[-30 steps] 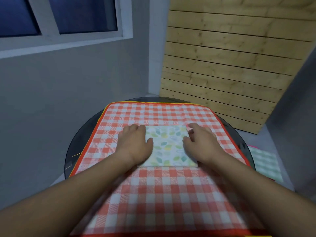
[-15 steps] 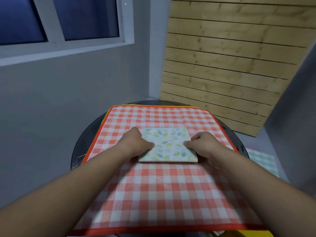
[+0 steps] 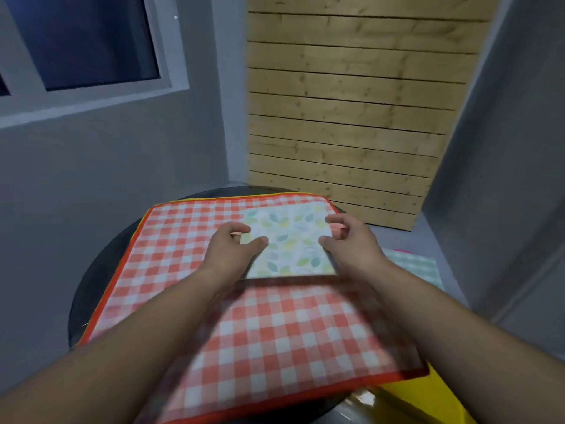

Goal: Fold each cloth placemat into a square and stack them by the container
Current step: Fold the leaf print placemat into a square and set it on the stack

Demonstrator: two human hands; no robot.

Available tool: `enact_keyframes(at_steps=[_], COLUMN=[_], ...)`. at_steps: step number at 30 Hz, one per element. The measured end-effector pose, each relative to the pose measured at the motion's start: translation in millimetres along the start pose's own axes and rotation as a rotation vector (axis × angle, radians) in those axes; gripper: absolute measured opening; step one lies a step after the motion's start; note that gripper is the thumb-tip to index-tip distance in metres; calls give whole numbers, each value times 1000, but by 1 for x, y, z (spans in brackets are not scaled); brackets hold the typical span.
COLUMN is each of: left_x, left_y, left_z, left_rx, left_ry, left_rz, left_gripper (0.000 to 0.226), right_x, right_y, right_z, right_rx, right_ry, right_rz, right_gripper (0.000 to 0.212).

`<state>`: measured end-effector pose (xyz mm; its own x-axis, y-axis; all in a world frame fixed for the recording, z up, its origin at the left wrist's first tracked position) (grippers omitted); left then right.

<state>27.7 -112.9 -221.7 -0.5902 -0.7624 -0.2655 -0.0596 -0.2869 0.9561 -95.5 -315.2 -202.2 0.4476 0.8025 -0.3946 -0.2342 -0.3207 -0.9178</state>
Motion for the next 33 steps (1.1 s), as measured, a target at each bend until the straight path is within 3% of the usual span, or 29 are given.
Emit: enact_keyframes(at_steps=[5, 10, 12, 15, 18, 21, 25, 29, 33], left_x=[73, 156, 188, 233, 273, 304, 339, 380, 411], left_y=[29, 56, 67, 77, 79, 75, 57, 35, 7], left_z=[-10, -32, -45, -67, -88, -113, -149, -173, -195], left_rx=[76, 119, 139, 159, 125, 101, 41, -116, -139], left_ry=[-103, -174, -202, -252, -286, -300, -297, -250, -213], left_rz=[41, 132, 146, 179, 188, 136, 94, 173, 125], left_gripper=[48, 73, 67, 42, 42, 27, 26, 21, 25], right_x=[-74, -149, -175, -212, -241, -264, -279, -284, -287], right_y=[26, 73, 91, 121, 144, 170, 212, 254, 296], right_z=[28, 36, 33, 23, 13, 0, -24, -49, -70], right_rx=[5, 27, 40, 48, 72, 77, 116, 182, 239], right_ry=[150, 278, 320, 393, 441, 473, 488, 506, 515], right_rz=[-264, -370, -414, -442, -448, -432, -410, -404, -404], right_gripper=[34, 18, 18, 44, 16, 25, 37, 33, 28])
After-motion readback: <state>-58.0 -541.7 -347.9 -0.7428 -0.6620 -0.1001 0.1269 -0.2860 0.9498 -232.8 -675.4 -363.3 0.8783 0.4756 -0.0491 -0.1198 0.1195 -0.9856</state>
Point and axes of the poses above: each hand's wrist, its own z-axis away from the middle knuckle, its own x-axis out of the palm, y = z × x, the point moved 7 cm from there along -z, towards the middle knuckle, and after that the axes turned 13 degrees about -y, right-handed, at the moved point
